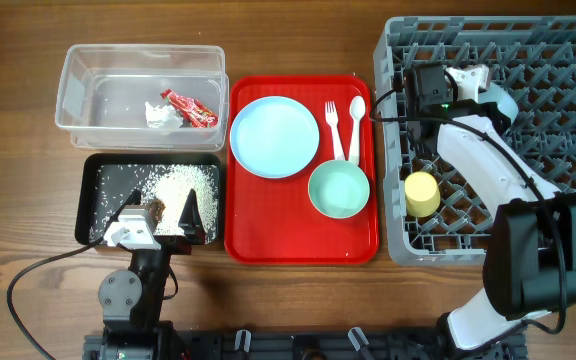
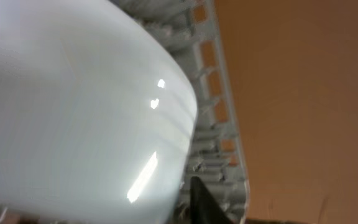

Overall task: Sort waste into correct bins and load items into the dishwasher rack
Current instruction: 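Place the light-blue bowl into the back of the dish rack, then grasp the green bowl on the red tray with the right gripper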

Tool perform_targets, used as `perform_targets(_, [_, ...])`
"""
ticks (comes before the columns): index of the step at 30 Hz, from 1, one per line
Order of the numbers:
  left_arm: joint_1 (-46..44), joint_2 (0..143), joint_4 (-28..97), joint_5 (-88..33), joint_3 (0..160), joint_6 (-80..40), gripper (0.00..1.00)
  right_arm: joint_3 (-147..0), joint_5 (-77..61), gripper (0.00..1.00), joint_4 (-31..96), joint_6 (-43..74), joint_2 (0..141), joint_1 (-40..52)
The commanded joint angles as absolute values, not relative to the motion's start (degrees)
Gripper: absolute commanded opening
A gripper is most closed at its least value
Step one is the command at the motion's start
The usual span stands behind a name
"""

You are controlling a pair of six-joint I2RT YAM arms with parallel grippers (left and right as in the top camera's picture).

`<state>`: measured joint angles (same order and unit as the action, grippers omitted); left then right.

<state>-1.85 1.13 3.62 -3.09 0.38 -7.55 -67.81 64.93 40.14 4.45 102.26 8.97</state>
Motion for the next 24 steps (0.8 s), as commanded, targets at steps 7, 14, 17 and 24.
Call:
perform_targets(7, [-1.5, 0.9, 4.2, -3.4, 0.3, -6.8, 1.0, -70.8, 42.8, 0.5, 41.3, 9.0, 94.7, 9.1])
perform_targets(14, [-1.5, 0.9, 4.1, -3.4, 0.3, -6.8, 1.0, -74.8, 10.7, 0.53, 43.4, 6.0, 79.4, 9.2])
perform_targets(17, [-1.5, 0.9, 4.2, -3.4, 0.3, -6.8, 1.0, -74.8, -2.8, 0.52, 48.5, 6.2, 77.1, 10.9])
perform_targets(24, [-1.5, 0.9, 4.1, -3.4, 0.3, -6.8, 1.0, -74.4, -9.8, 0.61, 57.4, 14.2, 83.8, 25.3])
